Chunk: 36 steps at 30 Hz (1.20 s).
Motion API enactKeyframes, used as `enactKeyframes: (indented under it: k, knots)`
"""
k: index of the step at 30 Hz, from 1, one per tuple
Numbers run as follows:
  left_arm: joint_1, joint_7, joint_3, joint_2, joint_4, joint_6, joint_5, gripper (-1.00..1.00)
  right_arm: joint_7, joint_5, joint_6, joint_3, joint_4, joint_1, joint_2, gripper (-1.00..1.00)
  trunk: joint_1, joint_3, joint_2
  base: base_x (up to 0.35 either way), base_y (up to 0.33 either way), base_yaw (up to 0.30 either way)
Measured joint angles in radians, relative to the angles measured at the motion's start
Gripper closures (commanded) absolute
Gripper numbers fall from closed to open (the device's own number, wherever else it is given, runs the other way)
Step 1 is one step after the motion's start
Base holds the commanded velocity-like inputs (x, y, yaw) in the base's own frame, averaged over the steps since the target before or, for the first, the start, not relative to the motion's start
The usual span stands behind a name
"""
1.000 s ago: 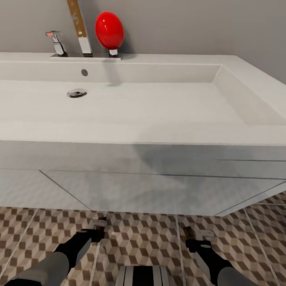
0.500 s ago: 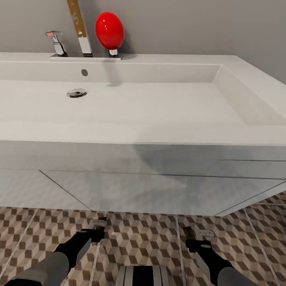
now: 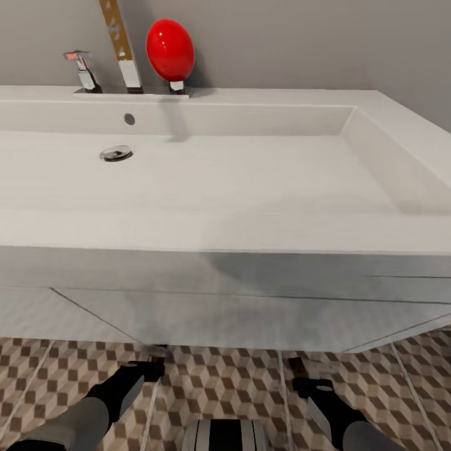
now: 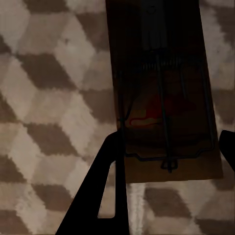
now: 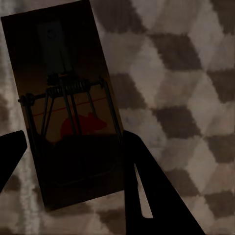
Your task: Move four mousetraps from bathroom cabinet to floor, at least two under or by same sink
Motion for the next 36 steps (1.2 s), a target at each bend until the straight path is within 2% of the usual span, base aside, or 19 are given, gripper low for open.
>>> enactKeyframes:
  k: [26, 36]
  knots:
    - [0.000, 0.000, -0.001, 0.000, 0.000, 0.000, 0.000, 1.00, -0.001, 0.001, -0.002, 0.002, 0.000, 0.000, 0.001, 1.00, 0.000, 0.000, 0.000, 0.027, 0.000, 0.000]
    - [0.000, 0.000, 0.002, -0.001, 0.007, 0.000, 0.003, 1.00, -0.002, 0.009, -0.059, 0.001, -0.001, 0.000, 0.004, 1.00, 0.000, 0.000, 0.000, 0.000, 0.000, 0.000]
